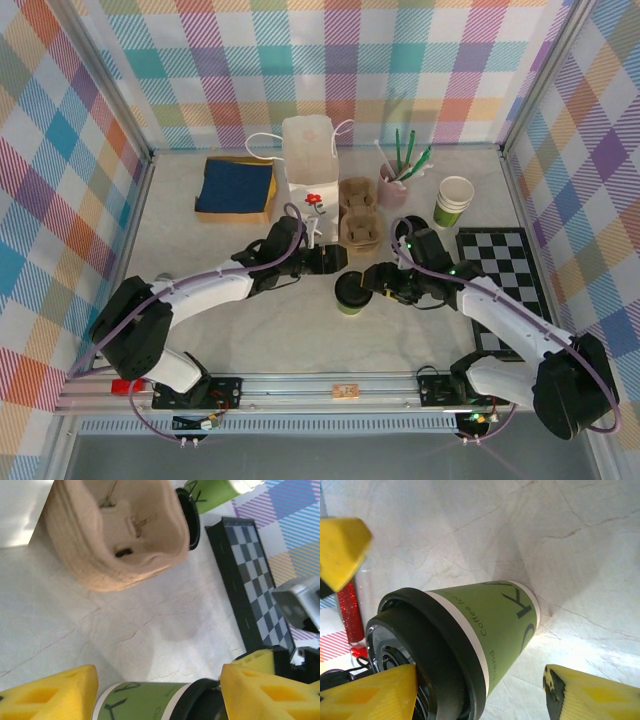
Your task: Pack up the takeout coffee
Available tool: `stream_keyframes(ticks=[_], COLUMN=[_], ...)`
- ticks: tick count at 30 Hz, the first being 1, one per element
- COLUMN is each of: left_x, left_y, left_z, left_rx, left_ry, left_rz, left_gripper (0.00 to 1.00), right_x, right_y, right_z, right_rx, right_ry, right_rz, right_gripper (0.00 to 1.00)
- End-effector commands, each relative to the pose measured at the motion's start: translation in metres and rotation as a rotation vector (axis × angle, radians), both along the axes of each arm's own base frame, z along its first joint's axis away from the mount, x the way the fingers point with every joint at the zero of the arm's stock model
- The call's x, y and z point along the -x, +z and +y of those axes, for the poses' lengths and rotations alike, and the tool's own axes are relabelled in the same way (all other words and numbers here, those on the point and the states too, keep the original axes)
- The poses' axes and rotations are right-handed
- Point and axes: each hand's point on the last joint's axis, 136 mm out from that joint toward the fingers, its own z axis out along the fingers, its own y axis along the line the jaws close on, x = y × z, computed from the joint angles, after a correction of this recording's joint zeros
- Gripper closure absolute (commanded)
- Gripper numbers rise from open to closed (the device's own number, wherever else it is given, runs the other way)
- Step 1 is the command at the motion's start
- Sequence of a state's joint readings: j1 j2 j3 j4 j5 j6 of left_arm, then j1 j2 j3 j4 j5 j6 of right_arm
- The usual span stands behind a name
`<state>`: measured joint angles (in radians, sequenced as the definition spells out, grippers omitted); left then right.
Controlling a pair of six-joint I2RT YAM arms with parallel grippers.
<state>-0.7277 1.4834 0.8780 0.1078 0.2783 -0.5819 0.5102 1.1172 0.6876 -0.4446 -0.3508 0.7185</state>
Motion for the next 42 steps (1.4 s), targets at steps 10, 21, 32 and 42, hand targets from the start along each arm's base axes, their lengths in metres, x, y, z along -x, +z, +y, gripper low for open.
stream_keyframes(ticks=[10,21,32,42], left_x=[0.021,0.075,0.083,0.078], left_y=[0.033,0.004,-0.009,-0.013], left_z=[0.038,0.048,0.020,0.002], left_rx=[-0.041,-0.089,-0.054,-0.034], left_ry=[0.054,0.151,0.160,0.151], left_rz=[-0.021,0.090,0.143,0.157], left_gripper=[0.32,0.32,0.32,0.32], right_x=[-0.016,-0.027,-0.023,-0.022], right_y=[0.025,0.041,0.025,0.010], right_z=[0.004,0.023,0.021,0.018], right_rx=[0.076,0.016,0.019,0.035], right_ry=[0.056,0.280,0.341,0.330], right_rz=[-0.029,-0.050,-0.035,-0.011], right_gripper=[0.27,0.24,0.33,0.42])
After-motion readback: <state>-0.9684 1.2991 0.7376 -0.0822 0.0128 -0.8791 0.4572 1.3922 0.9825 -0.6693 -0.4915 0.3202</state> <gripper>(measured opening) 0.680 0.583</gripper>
